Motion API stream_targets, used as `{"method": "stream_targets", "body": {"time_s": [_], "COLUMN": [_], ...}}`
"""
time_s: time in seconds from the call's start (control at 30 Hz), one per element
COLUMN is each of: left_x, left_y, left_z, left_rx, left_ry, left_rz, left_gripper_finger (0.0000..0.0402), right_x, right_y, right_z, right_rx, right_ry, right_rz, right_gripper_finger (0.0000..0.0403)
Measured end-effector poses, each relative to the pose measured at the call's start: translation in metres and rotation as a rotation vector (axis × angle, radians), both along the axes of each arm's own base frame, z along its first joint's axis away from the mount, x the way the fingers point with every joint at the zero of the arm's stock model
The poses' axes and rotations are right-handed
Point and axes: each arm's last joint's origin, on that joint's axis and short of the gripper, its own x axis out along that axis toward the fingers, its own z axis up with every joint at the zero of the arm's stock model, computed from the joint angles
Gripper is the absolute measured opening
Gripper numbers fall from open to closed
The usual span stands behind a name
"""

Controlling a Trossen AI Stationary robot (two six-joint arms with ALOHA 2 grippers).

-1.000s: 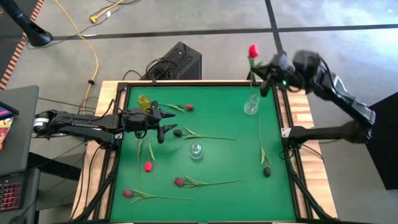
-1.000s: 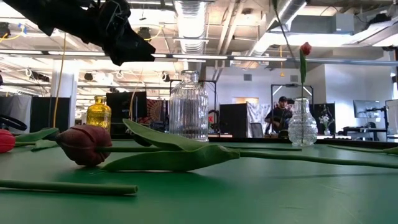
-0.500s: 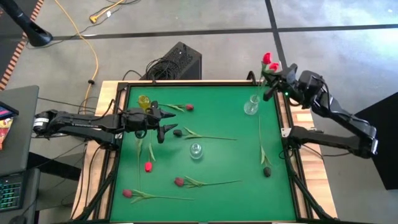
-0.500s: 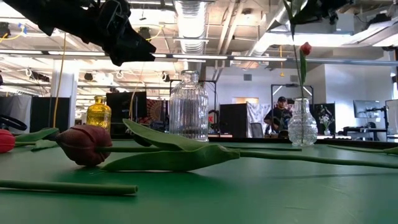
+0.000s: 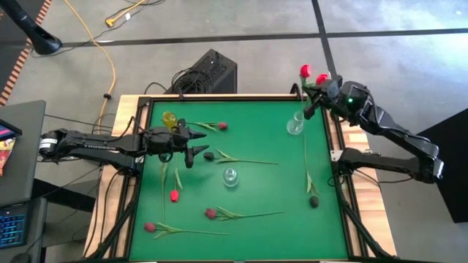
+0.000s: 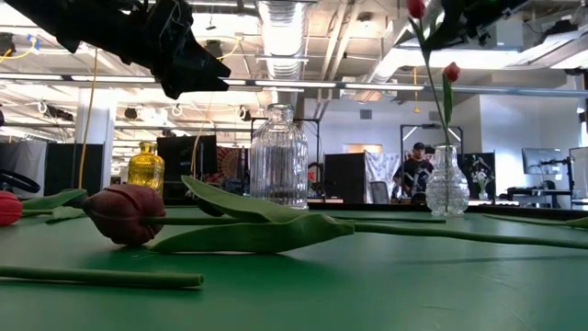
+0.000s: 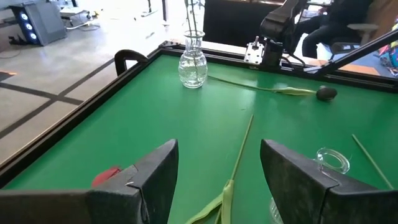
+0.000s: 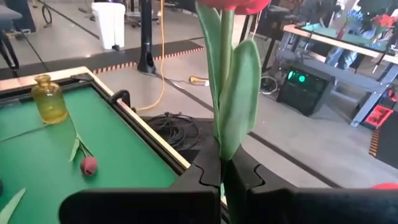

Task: Sort flowers into vase by color
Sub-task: Put the top red tulip into the right transparent vase

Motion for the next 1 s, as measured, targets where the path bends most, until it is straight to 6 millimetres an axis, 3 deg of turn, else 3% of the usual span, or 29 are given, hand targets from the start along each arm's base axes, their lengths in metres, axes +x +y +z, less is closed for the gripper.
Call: {"method": "stream_targets", "body": {"time_s": [0.2, 0.4, 0.73, 1.0], "left_x": [0.0, 0.0, 0.0, 0.0], "left_y": [0.0, 0.0, 0.0, -0.001], "left_z": [0.0, 0.0, 0.0, -0.001], "left_rx": [-0.007, -0.001, -0.03, -0.051], "left_ry": [0.003, 0.004, -0.003, -0.002], "left_rz": [-0.008, -0.01, -0.002, -0.009], "left_gripper_finger": [0.0215, 0.0215, 0.0215, 0.0215], "right_x": [0.002, 0.0, -0.002, -0.011], "right_y": [-0.003, 0.0, 0.001, 0.007], "right_z": [-0.027, -0.038, -0.042, -0.044], "right_rx": [0.022, 0.031, 0.047, 0.143], "right_ry": [0.035, 0.05, 0.09, 0.149], "right_rz": [-0.068, -0.058, -0.052, -0.072], "right_gripper_finger": [0.0026, 0.0038, 0.0091, 0.0162]}}
